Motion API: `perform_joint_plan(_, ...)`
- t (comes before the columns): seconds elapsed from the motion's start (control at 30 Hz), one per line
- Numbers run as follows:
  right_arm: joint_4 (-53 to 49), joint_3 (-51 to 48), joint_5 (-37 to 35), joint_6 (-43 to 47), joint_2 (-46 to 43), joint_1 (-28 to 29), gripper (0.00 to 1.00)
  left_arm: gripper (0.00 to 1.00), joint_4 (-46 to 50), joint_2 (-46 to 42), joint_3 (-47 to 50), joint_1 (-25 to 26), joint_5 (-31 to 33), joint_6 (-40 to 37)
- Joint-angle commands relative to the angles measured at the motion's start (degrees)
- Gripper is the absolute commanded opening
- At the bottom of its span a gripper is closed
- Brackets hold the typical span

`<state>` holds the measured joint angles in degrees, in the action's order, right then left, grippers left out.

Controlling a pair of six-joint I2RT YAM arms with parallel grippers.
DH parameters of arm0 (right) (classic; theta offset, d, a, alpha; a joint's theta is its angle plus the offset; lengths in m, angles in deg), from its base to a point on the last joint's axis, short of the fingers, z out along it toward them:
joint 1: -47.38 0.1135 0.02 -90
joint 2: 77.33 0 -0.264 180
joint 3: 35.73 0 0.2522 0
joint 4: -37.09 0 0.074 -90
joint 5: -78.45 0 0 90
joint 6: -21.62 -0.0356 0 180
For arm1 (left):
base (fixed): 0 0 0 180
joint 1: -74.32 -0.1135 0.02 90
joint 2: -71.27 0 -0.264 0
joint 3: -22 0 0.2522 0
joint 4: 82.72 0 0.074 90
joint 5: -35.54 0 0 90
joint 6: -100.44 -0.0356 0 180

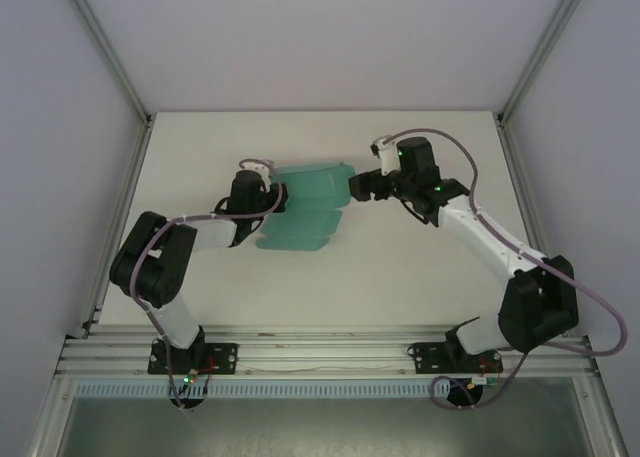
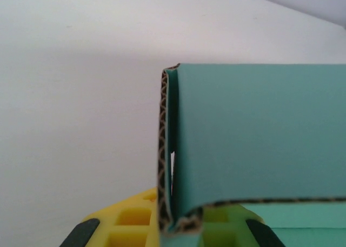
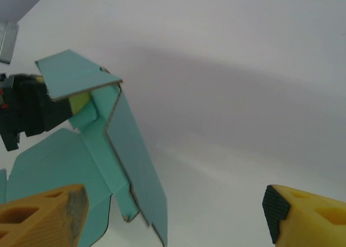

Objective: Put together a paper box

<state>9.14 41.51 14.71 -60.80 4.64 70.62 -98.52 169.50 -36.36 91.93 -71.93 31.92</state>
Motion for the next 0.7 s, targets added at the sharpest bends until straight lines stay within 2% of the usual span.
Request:
perform_joint_plan(0.0, -0.55, 3.32, 5.64, 0.1, 4.62, -0.07, 0.8, 0.0, 1.08, -1.71, -1.84, 0.23, -4.89, 1.64)
perform_joint_plan(0.07, -1.03, 5.96, 6.65, 0.48, 7.15, -0.07, 0.73, 0.0, 1.44, -1.52, -2.2, 0.3, -5.39, 1.65)
perform_joint_plan(0.17, -0.3, 8.23, 9.16, 0.78, 9.74, 0.03, 0.55, 0.0, 3.13, -0.94, -3.13, 0.25, -5.73, 1.49)
perform_joint_plan(0.3, 4.16, 6.6, 9.6, 0.77, 9.96, 0.1, 0.17, 0.0, 5.75, -0.43, -4.29, 0.49, -3.55, 0.84)
perform_joint_plan(0.4, 5.52, 5.43, 9.5, 0.49, 9.4, 0.13, 0.0, 0.0, 8.6, -0.54, -5.25, 0.93, 2.26, 1.01)
perform_joint_plan(0.6, 7.41, 2.67, 1.39, 2.28, 5.3, 3.24, 0.0, 0.0, 21.13, 2.54, -11.3, 3.66, 24.24, 2.08)
perform_joint_plan(0.63, 7.83, 2.29, 1.19, 2.33, 4.87, 3.61, 0.0, 0.0, 21.56, 2.92, -11.6, 3.93, 25.36, 2.27)
perform_joint_plan(0.67, 8.21, 2.13, 0.77, 1.95, 4.56, 3.93, 0.0, 0.09, 21.68, 3.29, -11.79, 4.1, 26.03, 2.84)
